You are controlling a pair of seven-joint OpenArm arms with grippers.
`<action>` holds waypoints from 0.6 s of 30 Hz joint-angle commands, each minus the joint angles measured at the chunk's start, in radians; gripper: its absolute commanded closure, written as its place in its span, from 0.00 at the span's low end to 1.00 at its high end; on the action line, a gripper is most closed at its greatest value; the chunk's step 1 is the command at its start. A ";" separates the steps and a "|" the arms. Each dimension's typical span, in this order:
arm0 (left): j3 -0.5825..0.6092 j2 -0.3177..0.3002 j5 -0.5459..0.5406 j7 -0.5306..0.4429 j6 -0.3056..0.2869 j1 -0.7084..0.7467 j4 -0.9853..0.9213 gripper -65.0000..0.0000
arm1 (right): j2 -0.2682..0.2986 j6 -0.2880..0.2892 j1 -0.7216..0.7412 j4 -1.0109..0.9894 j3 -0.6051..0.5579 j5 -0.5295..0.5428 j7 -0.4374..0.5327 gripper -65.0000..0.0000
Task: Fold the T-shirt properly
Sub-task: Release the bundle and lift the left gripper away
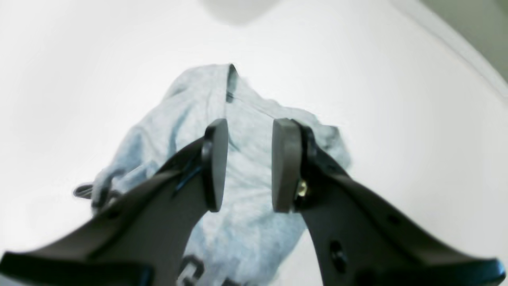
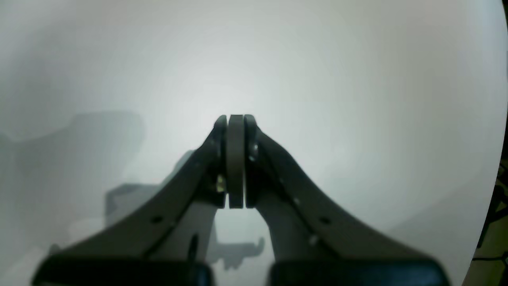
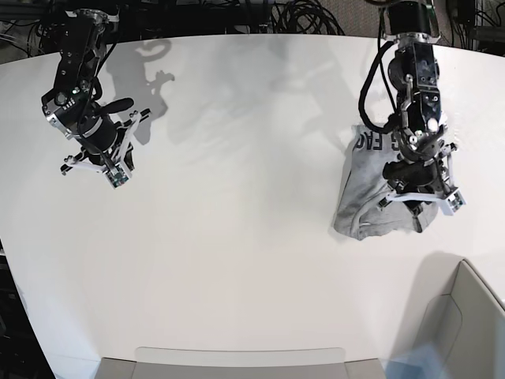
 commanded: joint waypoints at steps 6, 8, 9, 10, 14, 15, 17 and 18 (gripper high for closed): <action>-0.002 -0.009 0.012 -0.034 0.004 0.073 0.096 0.85 | 0.011 0.003 0.011 0.015 0.003 0.017 0.020 1.00; -0.002 -0.009 0.012 -0.034 -0.003 0.088 0.110 0.85 | 0.011 0.003 0.011 0.016 0.003 0.018 0.020 1.00; -0.002 -0.011 0.012 -0.034 -0.004 0.100 0.119 0.85 | 0.011 0.003 0.011 0.016 0.003 0.018 0.022 1.00; -0.002 -0.012 0.012 -0.034 -0.007 0.113 0.128 0.85 | 0.011 0.003 0.011 0.016 0.003 0.018 0.022 1.00; 0.008 -0.015 0.012 -0.038 -0.035 0.142 0.133 0.86 | 0.011 0.026 0.011 0.018 0.003 0.018 0.022 1.00; 0.005 -0.015 0.012 -0.038 -0.079 0.151 0.139 0.86 | 0.011 0.047 0.011 0.018 0.003 0.014 0.022 1.00; -0.002 -0.012 0.012 -0.065 -0.174 0.160 0.142 0.86 | 0.011 0.047 0.026 0.019 0.003 0.012 0.020 1.00; -0.002 -0.012 0.012 -0.090 -0.205 0.176 0.142 0.86 | 0.011 0.047 0.031 0.019 0.005 0.012 0.020 1.00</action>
